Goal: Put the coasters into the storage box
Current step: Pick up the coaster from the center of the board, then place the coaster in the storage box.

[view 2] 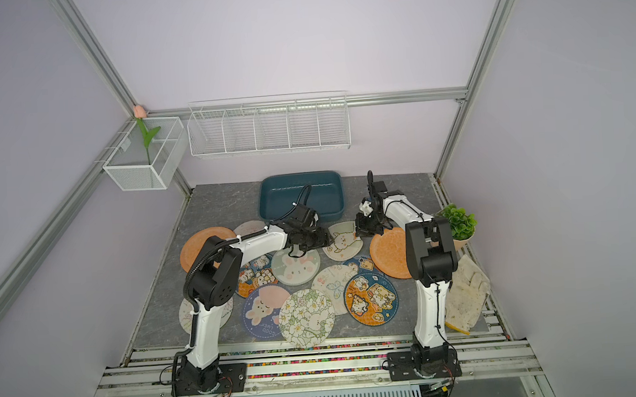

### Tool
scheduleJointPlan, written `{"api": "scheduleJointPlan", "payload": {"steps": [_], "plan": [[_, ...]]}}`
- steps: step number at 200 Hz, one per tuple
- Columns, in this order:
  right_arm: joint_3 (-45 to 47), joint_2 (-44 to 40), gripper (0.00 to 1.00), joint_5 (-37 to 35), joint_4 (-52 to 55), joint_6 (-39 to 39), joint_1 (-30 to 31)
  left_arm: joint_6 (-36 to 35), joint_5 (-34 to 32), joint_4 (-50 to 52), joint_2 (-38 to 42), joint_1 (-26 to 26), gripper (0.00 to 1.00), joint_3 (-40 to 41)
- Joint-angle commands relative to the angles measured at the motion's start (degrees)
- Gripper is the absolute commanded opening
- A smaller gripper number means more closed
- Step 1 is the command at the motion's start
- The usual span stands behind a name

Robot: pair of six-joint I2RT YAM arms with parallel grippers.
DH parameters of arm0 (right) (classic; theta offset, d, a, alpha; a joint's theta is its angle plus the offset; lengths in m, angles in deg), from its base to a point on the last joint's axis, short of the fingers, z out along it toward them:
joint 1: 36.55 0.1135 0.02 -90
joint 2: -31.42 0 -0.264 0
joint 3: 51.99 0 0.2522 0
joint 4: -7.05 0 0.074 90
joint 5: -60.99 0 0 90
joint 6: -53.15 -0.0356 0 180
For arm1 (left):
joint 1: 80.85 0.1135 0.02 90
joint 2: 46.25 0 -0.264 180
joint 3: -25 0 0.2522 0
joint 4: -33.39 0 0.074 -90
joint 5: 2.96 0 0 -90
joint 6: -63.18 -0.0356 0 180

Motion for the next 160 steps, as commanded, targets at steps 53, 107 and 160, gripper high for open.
{"api": "scheduleJointPlan", "payload": {"steps": [53, 107, 160], "plan": [[-5.69, -10.24, 0.07, 15.23, 6.38, 0.19, 0.77, 2.96, 2.48, -6.36, 14.23, 4.22, 0.75, 12.35], [-13.85, -8.15, 0.07, 19.5, 0.42, -7.16, 4.12, 3.27, 1.3, -6.2, 22.42, 7.03, 0.76, 20.25], [-25.44, 2.21, 0.07, 20.24, -6.96, -13.97, 7.13, 3.35, -0.59, -5.77, 28.42, 9.4, 0.78, 26.47]]}}
